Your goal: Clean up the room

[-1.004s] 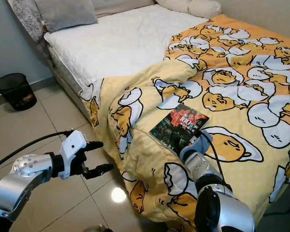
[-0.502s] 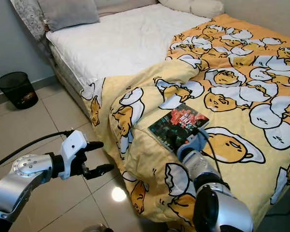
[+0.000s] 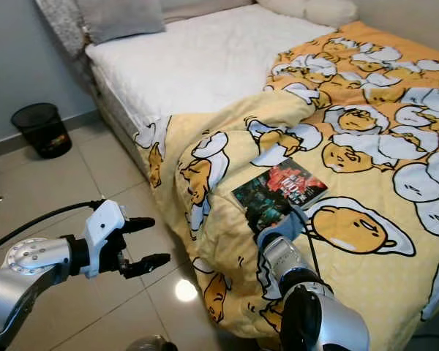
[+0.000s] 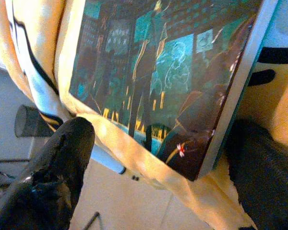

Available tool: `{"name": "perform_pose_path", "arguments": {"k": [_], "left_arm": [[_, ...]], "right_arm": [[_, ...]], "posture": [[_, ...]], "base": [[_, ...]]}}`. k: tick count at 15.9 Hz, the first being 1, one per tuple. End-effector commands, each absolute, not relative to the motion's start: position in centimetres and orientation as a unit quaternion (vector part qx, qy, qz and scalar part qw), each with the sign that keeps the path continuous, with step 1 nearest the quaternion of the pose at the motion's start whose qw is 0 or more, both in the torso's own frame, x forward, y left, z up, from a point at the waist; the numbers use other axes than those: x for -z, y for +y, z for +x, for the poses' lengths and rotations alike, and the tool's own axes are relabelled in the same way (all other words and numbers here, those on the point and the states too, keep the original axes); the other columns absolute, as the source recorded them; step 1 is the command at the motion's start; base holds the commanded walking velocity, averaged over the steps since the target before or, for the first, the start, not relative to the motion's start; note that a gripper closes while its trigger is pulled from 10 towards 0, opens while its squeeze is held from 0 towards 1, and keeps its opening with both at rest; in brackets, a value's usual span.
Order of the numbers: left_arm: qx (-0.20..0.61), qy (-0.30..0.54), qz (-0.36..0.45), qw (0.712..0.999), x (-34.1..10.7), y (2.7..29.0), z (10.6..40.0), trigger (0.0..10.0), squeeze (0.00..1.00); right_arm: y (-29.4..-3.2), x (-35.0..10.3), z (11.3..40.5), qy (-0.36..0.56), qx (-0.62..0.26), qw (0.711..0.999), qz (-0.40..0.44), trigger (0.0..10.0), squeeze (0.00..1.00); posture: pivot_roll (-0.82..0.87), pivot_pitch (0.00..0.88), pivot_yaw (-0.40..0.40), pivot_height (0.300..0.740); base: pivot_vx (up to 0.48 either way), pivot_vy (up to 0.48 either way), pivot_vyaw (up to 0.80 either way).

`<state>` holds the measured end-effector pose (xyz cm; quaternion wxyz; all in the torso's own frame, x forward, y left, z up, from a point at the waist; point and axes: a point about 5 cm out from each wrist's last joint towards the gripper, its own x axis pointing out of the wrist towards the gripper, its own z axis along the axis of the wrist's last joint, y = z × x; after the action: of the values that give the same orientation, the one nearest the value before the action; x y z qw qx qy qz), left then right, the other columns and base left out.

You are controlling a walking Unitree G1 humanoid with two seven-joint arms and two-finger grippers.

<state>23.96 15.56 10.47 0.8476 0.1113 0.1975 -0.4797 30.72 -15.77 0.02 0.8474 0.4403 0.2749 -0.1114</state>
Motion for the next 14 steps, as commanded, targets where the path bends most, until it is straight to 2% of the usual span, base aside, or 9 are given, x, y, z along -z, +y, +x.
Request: {"name": "perform_pose_path", "arguments": {"k": [1,6,8,9,10,12,13,14], "left_arm": [[0.478,0.206,0.117,0.846,-9.8,15.2,24.3,10.0,1.00],[0.465,0.220,0.110,0.851,-6.8,12.8,26.5,10.0,1.00],[0.464,0.222,0.109,0.851,-6.2,12.7,26.5,10.0,1.00],[0.463,0.224,0.109,0.851,-5.3,12.8,26.3,10.0,1.00],[0.462,0.227,0.109,0.850,-4.2,13.1,25.5,10.0,1.00],[0.463,0.226,0.108,0.850,-3.5,13.5,24.3,10.0,1.00],[0.465,0.225,0.108,0.849,-3.1,13.5,23.6,10.0,1.00],[0.468,0.221,0.110,0.849,-2.7,13.3,22.2,10.0,1.00]], "right_arm": [[-15.5,-0.6,31.3,0.252,0.120,0.834,0.475,10.0,0.00],[-16.6,-3.9,33.8,0.134,0.096,0.815,0.555,10.0,0.00],[-16.7,-4.3,34.0,0.122,0.090,0.813,0.563,9.9,0.00],[-16.8,-4.3,34.1,0.119,0.094,0.810,0.567,7.7,0.00],[-16.7,-4.2,34.0,0.127,0.099,0.811,0.563,4.9,0.00],[-16.5,-4.1,34.0,0.137,0.099,0.813,0.557,3.3,0.00],[-16.3,-4.0,33.9,0.140,0.099,0.813,0.556,0.0,0.00],[-16.1,-4.0,33.9,0.143,0.097,0.814,0.555,0.0,0.00]], "posture": [[0.31,0.046,0.060,0.740],[0.28,0.032,0.041,0.740],[0.28,0.032,0.039,0.740],[0.29,0.031,0.038,0.740],[0.29,0.029,0.034,0.740],[0.29,0.028,0.034,0.740],[0.29,0.023,0.032,0.740],[0.29,0.015,0.030,0.740]], "base": [[0.000,0.000,0.00],[0.000,0.000,0.00],[0.000,0.000,0.00],[0.000,0.000,0.00],[0.000,0.000,0.00],[0.000,0.000,0.00],[0.000,0.000,0.00],[0.000,0.000,0.00]]}}
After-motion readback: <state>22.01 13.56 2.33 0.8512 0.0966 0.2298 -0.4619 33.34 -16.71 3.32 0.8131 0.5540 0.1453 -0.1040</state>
